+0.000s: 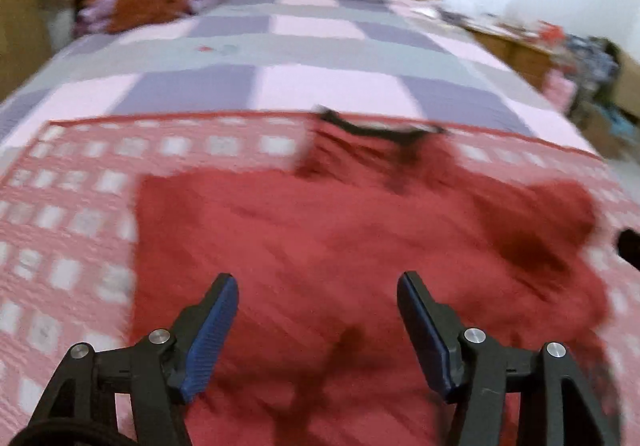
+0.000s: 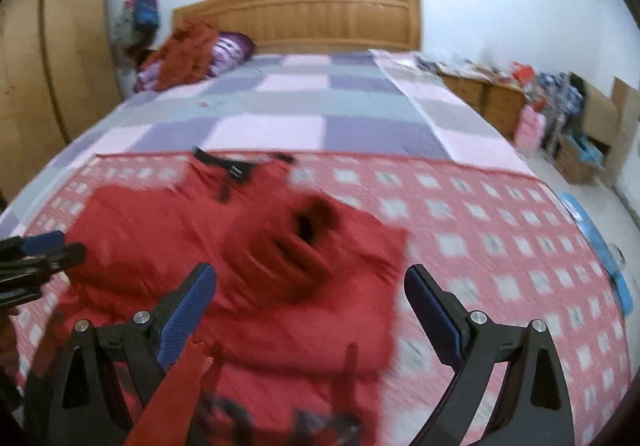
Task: Fold large clothes
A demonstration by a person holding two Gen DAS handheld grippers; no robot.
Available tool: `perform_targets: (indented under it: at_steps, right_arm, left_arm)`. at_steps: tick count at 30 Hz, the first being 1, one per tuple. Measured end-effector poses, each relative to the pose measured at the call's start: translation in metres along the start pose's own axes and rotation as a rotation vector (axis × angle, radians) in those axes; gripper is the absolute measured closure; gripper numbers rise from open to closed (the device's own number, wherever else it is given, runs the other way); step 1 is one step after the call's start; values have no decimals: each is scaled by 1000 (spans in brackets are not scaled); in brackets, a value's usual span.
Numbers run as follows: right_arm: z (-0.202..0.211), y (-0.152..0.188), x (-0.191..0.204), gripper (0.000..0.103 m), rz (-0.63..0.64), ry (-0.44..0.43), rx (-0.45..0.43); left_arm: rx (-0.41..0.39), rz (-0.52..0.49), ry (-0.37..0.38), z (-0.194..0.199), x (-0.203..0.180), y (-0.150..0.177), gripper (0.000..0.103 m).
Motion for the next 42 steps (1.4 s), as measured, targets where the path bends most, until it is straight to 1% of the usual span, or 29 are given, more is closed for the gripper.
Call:
perform_targets:
  at_steps: [3,5,6,7,8,9,10,11,12,13,15,18,20,21,24,25,26,28,29,30,32,33,34,36,37,38,39,40,42]
  right_arm:
    - [-37,-18,40,6,57,-17,-17]
    - [-66,-17,60,6,128,-19,16]
    - [-82,-12,61,6,170,7,51]
    - [-102,-2,53,6,219,85,97]
    - [-123,13,33,6,234,170,175]
    - [-136,28,8,5,160,178,242]
    - [-146,43,-21,3,-7,117,309]
    - [-150,54,-41,2,-127,79,340]
    - [-149,56,-47,2,-131,89,333]
    - [-146,54,-43,2,-64,120,303]
    - [-144,53,-35,1,2,139,275]
    - [-143,50,-36,1,-37,119,274]
    - [-132,41,-31,1,-24,135,262]
    - [-122,34,-32,1,-8,152,242]
    - [-98,8,-11,1,31,165,123]
    - [-91,0,-2,1,42,156,79]
    - [-90,-8,12,1,57,139,51]
    - [-98,-18,43,0,97,92,42]
    - [-110,-21,66,0,137,56,62]
    - [-120,-23,76,0,157,37,83]
    - [-141,-20,87,0,194,27,133]
    - [-153,-15,78,1,224,83,162]
    - [-162,-9,57,1,224,174,197]
    - [-169,5,6,0,139,246,241]
    - [-172,15,-17,0,80,218,284]
    - [-177,26,-34,0,-14,147,329]
    - [-178,31,-41,0,-34,123,337]
    - [-178,31,-41,0,4,127,326]
    - [-179,32,-40,0,-6,122,299]
  left_arm:
    - [31,73,-71,-47,35,-8,33]
    - [70,114,-114,-72,55,-4,33]
    - [100,123,-131,-85,64,2,33]
    - [123,120,-139,-93,67,7,33]
    - [159,100,-130,-103,68,16,32]
    - [181,61,-96,-110,63,26,31]
    - [178,15,-72,-113,56,30,29]
    - [158,-48,-57,-113,47,32,29]
    - [145,-92,-67,-114,42,35,29]
    - [147,-85,-65,-115,43,35,29]
    - [164,-10,-37,-115,52,34,28]
    - [172,11,2,-97,57,24,28]
    - [122,9,44,-78,59,14,28]
    - [61,6,81,-61,61,5,28]
    - [-28,29,106,-50,68,-15,25]
    - [-23,39,95,-56,69,-20,24]
    - [-4,53,72,-69,72,-26,24]
    - [61,79,10,-96,77,-28,24]
    - [117,105,-36,-114,83,-24,24]
    - [171,113,-94,-130,90,-17,24]
    - [267,116,-153,-150,100,0,21]
    - [305,149,-134,-159,108,10,19]
    - [314,169,-117,-162,113,15,18]
    - [312,149,-105,-166,114,21,11]
    - [310,127,-95,-168,110,23,9]
    - [311,88,-90,-171,104,25,9]
    - [298,35,-108,-173,97,26,9]
    - [282,11,-124,-172,96,25,6]
    - [284,26,-137,-177,100,30,2]
Point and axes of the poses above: each gripper's, at about its wrist camera, not at the fingertips, and z roughly against the way its jaws point, x to its left, y to its underside, the point moved 4 cm from there along -z, roughly the way its jaws point, and after that the axes turned 9 degrees about -x, right-handed, at the moved point
